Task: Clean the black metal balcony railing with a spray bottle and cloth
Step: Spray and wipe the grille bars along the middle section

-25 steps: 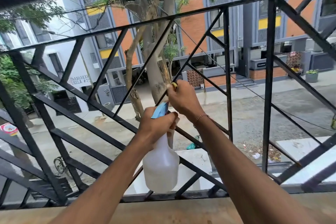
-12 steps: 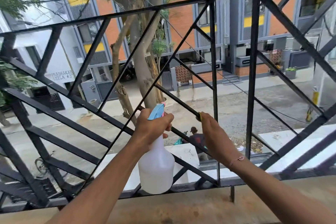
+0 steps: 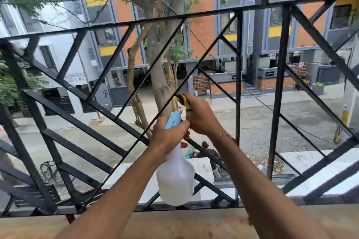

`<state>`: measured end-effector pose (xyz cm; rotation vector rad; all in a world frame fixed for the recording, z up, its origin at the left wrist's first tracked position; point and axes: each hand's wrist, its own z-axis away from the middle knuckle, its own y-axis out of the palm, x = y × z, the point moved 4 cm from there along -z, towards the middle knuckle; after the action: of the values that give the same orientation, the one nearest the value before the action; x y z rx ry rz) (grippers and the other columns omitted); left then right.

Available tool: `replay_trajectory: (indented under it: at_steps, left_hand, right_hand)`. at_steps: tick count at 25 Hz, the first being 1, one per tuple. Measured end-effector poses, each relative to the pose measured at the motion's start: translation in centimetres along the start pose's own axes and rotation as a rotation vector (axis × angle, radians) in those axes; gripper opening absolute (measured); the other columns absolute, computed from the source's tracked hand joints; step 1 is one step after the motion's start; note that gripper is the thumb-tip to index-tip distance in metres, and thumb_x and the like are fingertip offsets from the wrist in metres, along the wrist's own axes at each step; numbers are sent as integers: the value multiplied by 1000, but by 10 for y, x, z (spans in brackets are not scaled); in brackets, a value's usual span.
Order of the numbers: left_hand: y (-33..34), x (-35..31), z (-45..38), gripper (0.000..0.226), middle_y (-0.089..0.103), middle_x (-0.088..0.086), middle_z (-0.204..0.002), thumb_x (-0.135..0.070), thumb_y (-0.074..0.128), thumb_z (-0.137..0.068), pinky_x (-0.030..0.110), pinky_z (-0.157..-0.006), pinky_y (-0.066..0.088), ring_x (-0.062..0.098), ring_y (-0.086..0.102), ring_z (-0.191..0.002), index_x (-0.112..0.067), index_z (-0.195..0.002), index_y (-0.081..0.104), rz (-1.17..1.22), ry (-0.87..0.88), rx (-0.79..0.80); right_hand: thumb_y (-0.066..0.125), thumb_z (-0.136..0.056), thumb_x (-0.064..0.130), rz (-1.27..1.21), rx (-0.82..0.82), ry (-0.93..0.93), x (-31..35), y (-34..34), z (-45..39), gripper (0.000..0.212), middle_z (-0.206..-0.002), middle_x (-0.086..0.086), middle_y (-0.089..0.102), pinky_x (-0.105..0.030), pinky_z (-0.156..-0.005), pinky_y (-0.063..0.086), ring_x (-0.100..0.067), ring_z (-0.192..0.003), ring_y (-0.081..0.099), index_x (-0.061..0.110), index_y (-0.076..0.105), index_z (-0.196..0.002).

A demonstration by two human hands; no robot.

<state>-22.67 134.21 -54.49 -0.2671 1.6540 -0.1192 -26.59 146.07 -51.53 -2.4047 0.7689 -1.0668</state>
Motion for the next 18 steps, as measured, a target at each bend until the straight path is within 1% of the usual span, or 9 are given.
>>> replay_trajectory:
  at_steps: [3, 5, 7, 9, 11, 13, 15, 16, 18]
  left_hand:
    - [-15, -2, -3, 27, 71, 12, -83, -22, 69, -87, 36, -61, 62, 21, 71, -75, -11, -111, 65, 43, -17, -3]
    - [-17, -5, -7, 35, 71, 10, -80, -21, 69, -87, 30, -56, 57, 18, 69, -69, -9, -119, 63, 47, -28, 27]
    - [-14, -15, -8, 29, 71, 9, -79, -19, 68, -88, 25, -52, 53, 14, 67, -65, -9, -116, 64, 34, 6, 36]
    - [-6, -28, -6, 17, 67, 10, -78, -14, 66, -90, 24, -50, 51, 15, 63, -63, -10, -107, 67, 65, 41, 62]
    - [2, -43, -5, 13, 65, 12, -79, -11, 65, -91, 25, -50, 51, 17, 62, -64, -7, -103, 68, 80, 72, 82]
    - [10, -57, -6, 20, 66, 15, -81, -9, 66, -90, 26, -50, 54, 18, 64, -66, -2, -109, 66, 85, 82, 97]
    - [19, -67, -14, 32, 68, 20, -84, -10, 68, -86, 31, -54, 59, 19, 67, -68, 1, -116, 63, 88, 89, 114]
    - [22, -73, -16, 37, 69, 22, -88, -11, 69, -83, 35, -56, 61, 19, 68, -68, 2, -117, 61, 90, 97, 117]
    - [28, -83, -18, 39, 70, 25, -96, -15, 70, -80, 44, -61, 64, 22, 70, -69, 0, -114, 61, 105, 115, 109]
  right_hand:
    - [55, -91, -7, -125, 24, -94, -5, -6, 3, 49, -128, -11, 66, -33, -90, 54, -17, -100, 65, 4, 57, -139]
    - [48, -97, -9, -266, 83, -75, -12, -14, 18, 50, -110, -5, 67, -24, -75, 55, -2, -80, 64, 13, 56, -141]
    - [43, -104, 2, -467, 26, 9, -15, -25, 26, 34, -88, -13, 64, -31, -61, 54, -15, -68, 59, 16, 63, -127]
    - [43, -107, 11, -652, -157, 198, -25, -43, 29, 27, -103, -19, 69, -47, -75, 61, -33, -89, 68, 18, 67, -118]
    - [42, -107, 12, -791, -309, 324, -26, -67, 33, 27, -109, -19, 69, -53, -79, 61, -36, -97, 68, 17, 68, -110]
    - [40, -107, 13, -721, -431, 284, -18, -98, 36, 27, -103, -13, 68, -48, -78, 61, -29, -91, 65, 18, 67, -105]
    - [40, -107, 12, -458, -508, 134, 2, -127, 36, 27, -104, -3, 67, -31, -78, 60, -17, -93, 65, 19, 65, -113]
    - [40, -106, 10, -339, -505, 85, 8, -133, 30, 27, -109, 0, 67, -27, -82, 58, -13, -98, 64, 17, 63, -119]
    - [38, -104, 3, -184, -377, 65, 13, -127, 7, 32, -122, -2, 66, -35, -98, 54, -15, -113, 61, 11, 60, -126]
